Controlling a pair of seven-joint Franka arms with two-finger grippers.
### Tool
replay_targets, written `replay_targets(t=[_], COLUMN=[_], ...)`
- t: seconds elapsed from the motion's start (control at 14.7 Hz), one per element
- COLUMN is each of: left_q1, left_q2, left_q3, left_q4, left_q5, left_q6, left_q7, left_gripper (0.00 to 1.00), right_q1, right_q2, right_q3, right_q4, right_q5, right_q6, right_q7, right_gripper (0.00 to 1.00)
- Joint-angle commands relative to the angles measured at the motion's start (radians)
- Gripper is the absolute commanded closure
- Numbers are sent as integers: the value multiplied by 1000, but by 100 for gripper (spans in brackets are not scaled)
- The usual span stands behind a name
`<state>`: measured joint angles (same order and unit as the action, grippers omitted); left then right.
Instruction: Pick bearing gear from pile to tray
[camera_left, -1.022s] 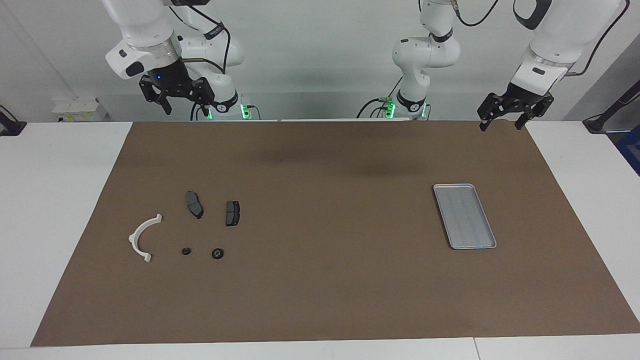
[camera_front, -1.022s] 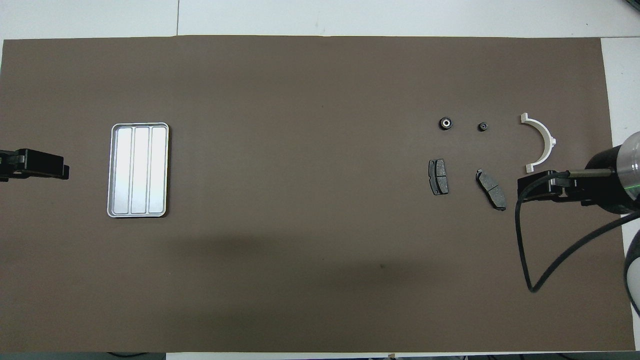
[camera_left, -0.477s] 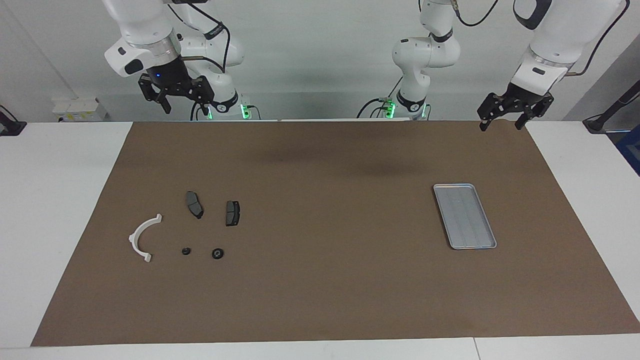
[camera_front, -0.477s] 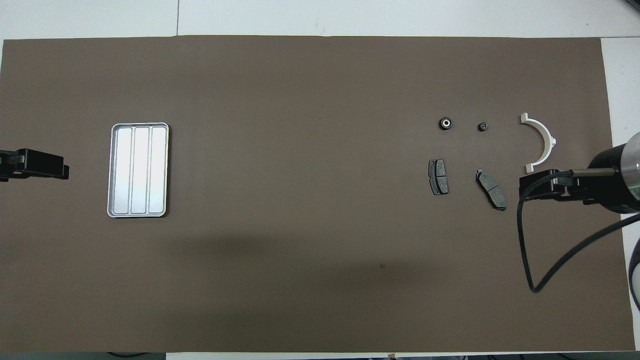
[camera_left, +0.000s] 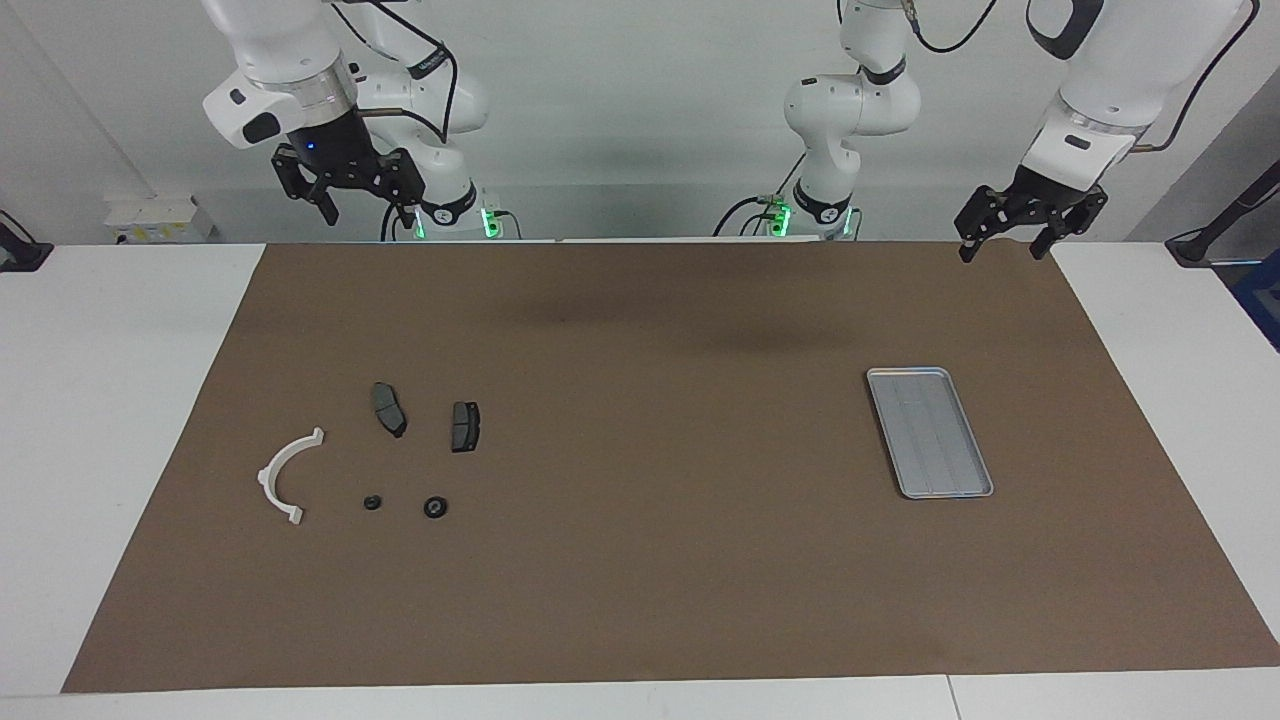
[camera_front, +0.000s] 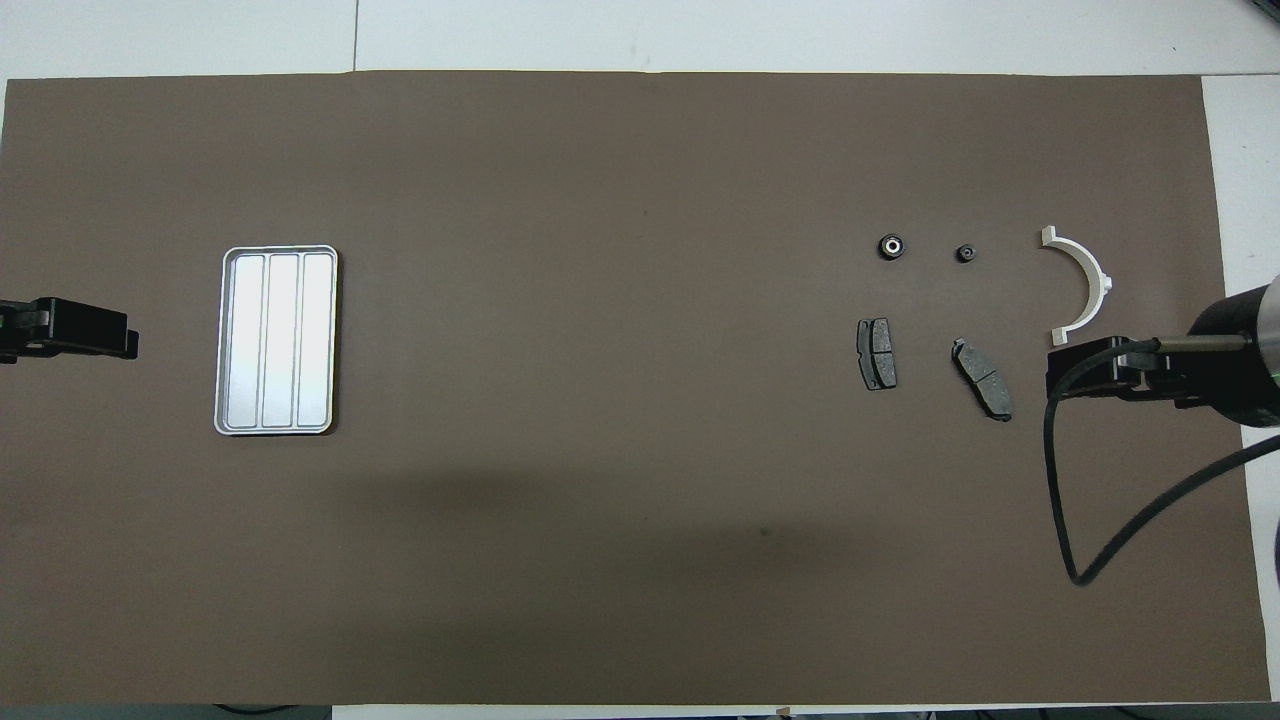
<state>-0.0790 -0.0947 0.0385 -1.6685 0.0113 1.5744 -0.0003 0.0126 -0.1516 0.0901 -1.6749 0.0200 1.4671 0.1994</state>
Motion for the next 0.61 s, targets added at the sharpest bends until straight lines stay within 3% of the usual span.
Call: replay_targets(t=[0.0,0.54], left_q1=[-5,-5], left_q2=[-28,-28], left_q3=[4,4], left_q4=[-31,-31], left_q5=[-4,-4], left_q6=[4,4], left_q7=[-1,-1], left_gripper=[0,0], right_q1=[-19,-23], right_q2=[-19,-19], right_q3=[5,3], right_q4=[-5,-28], right_q5=[26,24], right_q6=[-10,24], right_q7=[-23,-29], right_gripper=[0,0])
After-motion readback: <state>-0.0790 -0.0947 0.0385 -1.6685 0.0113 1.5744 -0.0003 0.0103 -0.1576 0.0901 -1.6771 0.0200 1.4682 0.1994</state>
